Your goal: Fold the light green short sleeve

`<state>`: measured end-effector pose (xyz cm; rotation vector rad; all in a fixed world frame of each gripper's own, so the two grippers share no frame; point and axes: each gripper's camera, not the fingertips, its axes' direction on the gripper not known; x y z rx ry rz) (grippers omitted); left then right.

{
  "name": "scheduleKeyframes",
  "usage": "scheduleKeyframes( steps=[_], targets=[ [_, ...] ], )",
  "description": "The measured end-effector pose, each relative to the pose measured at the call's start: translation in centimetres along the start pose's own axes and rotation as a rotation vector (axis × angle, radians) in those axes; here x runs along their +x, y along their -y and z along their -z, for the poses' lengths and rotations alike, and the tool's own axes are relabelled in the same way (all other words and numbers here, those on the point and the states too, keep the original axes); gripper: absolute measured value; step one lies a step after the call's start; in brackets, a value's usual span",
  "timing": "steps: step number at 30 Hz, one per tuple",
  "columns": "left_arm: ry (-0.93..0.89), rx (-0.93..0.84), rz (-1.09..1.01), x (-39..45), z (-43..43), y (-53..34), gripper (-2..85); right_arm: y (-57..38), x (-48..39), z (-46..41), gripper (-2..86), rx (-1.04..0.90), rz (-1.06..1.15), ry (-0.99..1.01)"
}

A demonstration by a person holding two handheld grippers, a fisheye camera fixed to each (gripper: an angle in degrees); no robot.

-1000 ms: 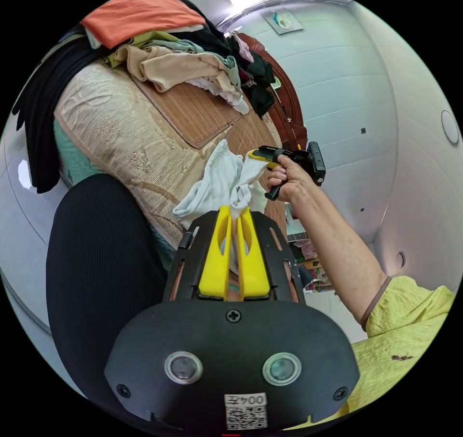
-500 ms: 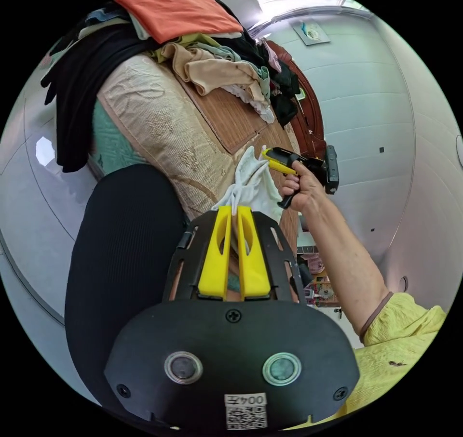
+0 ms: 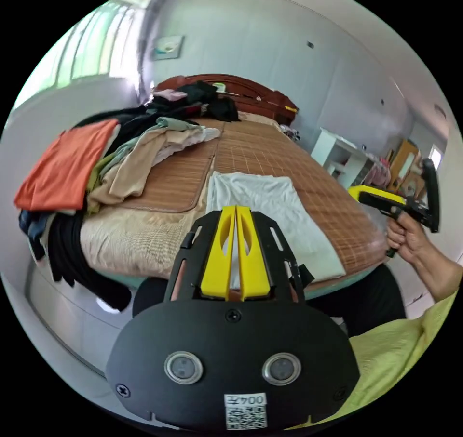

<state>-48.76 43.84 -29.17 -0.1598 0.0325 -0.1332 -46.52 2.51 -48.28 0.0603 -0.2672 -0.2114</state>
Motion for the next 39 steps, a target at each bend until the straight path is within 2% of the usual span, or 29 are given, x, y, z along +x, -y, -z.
scheduleKeyframes(
  steps=[5,7,11,28,39],
  targets=[
    [0.041,-0.148,-0.069,2.9,-4.5,-1.8,0.8,-10.1,-6.9,0.4,6.8,-0.067,0.098,-0.061],
    [0.013,-0.134,-0.034,3.1,-4.6,-2.1,0.9,-12.3,-9.2,-0.4,7.6,-0.083,0.095,-0.091],
    [-0.049,-0.142,0.010,3.6,-5.0,-2.4,0.9,-12.9,-11.1,-0.8,7.7,-0.054,0.112,-0.098],
    [-0.003,-0.136,-0.019,8.3,-4.9,-3.3,0.8,-13.5,-14.5,-3.0,6.5,-0.053,0.185,-0.145],
    [-0.008,-0.136,-0.017,9.1,-4.8,-3.6,0.8,-14.7,-13.2,-5.4,6.6,-0.080,0.170,-0.171]
  ],
)
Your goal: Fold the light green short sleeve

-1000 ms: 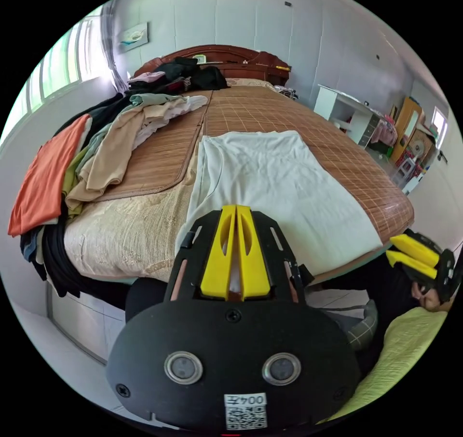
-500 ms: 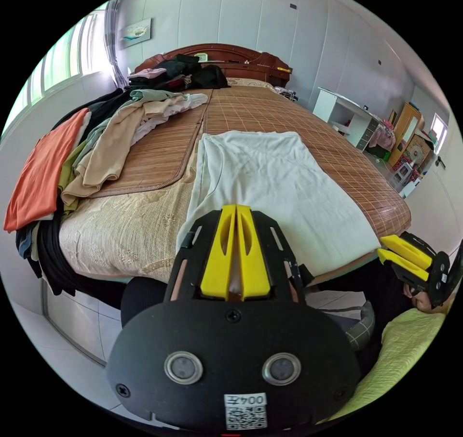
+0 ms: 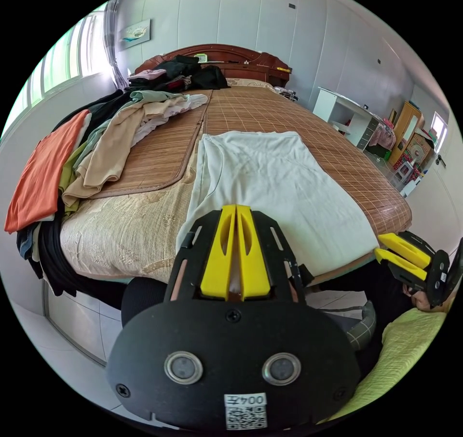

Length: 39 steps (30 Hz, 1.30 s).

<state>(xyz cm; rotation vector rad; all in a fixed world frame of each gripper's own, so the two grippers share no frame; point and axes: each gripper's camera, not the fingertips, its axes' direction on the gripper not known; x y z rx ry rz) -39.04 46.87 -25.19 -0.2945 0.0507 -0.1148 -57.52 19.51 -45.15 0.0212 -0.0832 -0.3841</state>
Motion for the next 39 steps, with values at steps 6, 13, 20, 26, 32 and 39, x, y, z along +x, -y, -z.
scheduleKeyframes(
  steps=[6,13,20,26,32,39],
  targets=[
    [0.000,0.001,-0.001,0.1,0.0,-0.1,0.9,-0.8,1.0,-1.5,5.2,0.007,0.013,0.000],
    [-0.009,-0.002,-0.001,-0.2,0.0,-0.1,0.9,-3.5,4.1,-4.5,0.0,-0.023,0.022,-0.001],
    [-0.021,-0.002,0.008,-0.8,0.0,-0.2,1.0,-6.0,10.9,-6.2,1.3,-0.032,-0.132,0.182],
    [-0.020,0.002,0.010,-1.3,0.0,-0.2,0.9,-9.9,21.7,-10.7,8.2,-0.048,-0.539,0.634],
    [-0.020,0.000,0.006,-1.8,0.0,-0.1,0.9,-14.9,27.6,-18.5,9.7,-0.072,-0.846,0.975],
    [-0.020,0.006,0.006,-2.4,0.0,-0.1,0.9,-16.8,30.6,-23.5,9.0,-0.104,-0.906,1.093]
  ],
)
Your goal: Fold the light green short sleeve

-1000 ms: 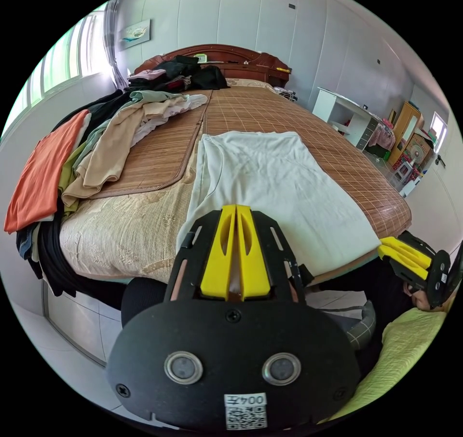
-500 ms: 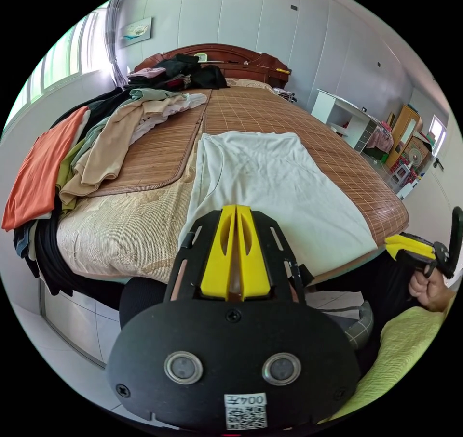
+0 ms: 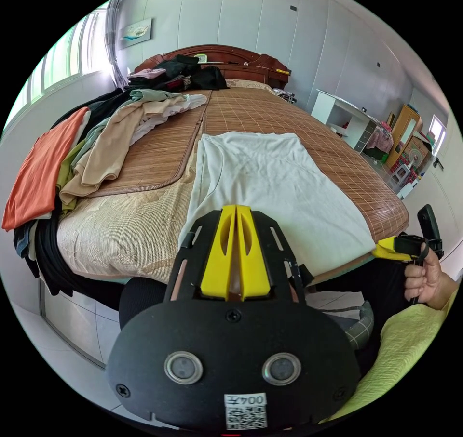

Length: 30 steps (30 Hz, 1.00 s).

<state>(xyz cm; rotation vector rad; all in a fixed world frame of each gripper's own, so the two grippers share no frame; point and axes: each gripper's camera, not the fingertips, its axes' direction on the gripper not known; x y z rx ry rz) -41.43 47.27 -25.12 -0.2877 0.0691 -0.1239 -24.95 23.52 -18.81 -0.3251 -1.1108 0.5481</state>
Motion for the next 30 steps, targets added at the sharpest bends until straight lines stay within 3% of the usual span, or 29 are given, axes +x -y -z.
scheduleKeyframes(
  steps=[18,24,30],
  targets=[
    [0.000,0.001,-0.002,-2.0,-0.2,0.3,0.8,3.2,9.1,-0.1,5.2,0.015,-0.298,0.162],
    [-0.004,0.004,0.001,-2.7,-0.3,0.3,0.8,4.8,7.9,-0.3,7.5,-0.015,-0.191,0.142],
    [-0.004,0.003,-0.003,-3.4,-0.4,0.4,0.8,4.6,10.7,0.2,1.4,-0.062,-0.165,0.041]
  ],
)
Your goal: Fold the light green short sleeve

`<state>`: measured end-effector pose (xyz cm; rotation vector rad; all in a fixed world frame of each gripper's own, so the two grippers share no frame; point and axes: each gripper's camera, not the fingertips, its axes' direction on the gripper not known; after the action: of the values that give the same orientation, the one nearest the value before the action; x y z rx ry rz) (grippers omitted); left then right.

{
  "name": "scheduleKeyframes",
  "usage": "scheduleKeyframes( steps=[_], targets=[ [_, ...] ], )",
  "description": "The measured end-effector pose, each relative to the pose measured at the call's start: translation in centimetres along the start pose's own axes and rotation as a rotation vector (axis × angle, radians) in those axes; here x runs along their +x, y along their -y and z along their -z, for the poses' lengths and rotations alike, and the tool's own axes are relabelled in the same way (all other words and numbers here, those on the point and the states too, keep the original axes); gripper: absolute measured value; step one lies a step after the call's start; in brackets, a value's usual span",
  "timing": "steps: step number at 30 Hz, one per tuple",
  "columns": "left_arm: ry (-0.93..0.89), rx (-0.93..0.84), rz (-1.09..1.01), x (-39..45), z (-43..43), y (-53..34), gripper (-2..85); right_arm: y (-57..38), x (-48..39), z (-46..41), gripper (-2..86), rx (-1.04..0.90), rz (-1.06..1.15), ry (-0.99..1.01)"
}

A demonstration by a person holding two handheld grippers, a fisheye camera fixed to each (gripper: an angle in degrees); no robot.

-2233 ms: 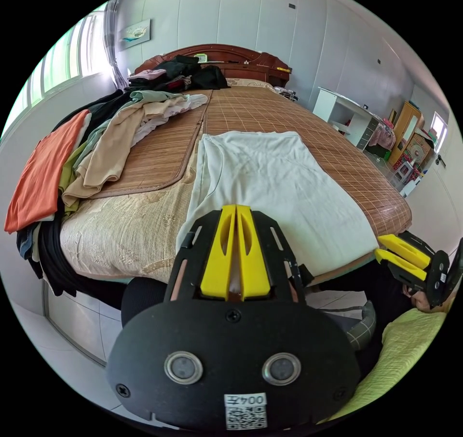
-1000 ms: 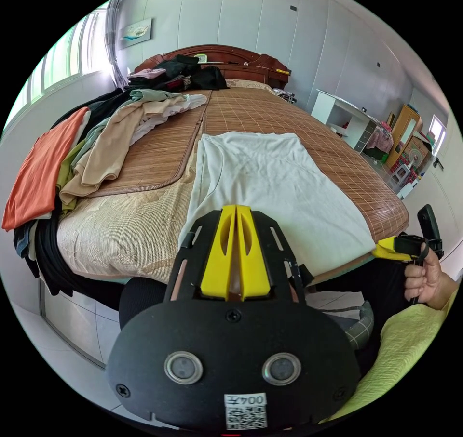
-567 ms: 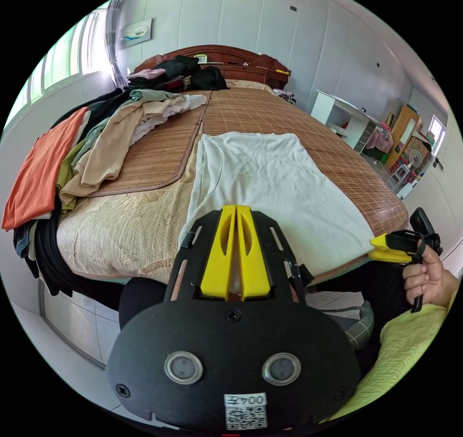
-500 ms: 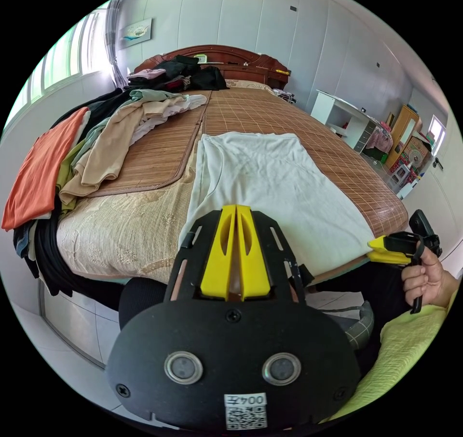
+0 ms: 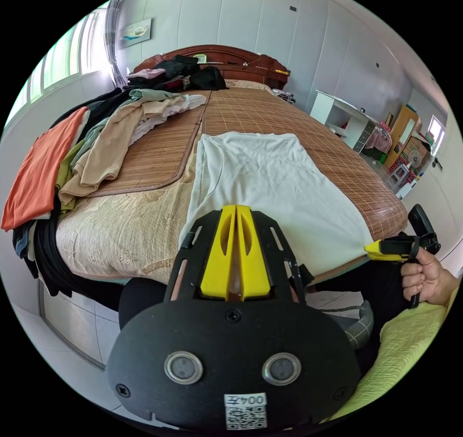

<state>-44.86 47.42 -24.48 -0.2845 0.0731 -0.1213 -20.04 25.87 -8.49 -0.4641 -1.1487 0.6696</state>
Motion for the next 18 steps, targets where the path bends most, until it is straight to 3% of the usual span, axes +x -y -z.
scheduleKeyframes(
  steps=[5,11,18],
  targets=[
    [-0.013,0.002,0.010,-0.9,-0.1,0.1,0.7,0.1,0.1,0.1,2.9,-0.027,0.008,0.017],
    [-0.025,0.011,0.019,-1.8,-0.1,0.0,0.8,0.8,-3.7,5.7,9.7,0.092,0.165,-0.192],
    [-0.035,0.013,0.020,-2.7,0.0,0.0,0.7,13.1,-6.9,3.2,16.5,-0.037,0.271,-0.307]
  ],
)
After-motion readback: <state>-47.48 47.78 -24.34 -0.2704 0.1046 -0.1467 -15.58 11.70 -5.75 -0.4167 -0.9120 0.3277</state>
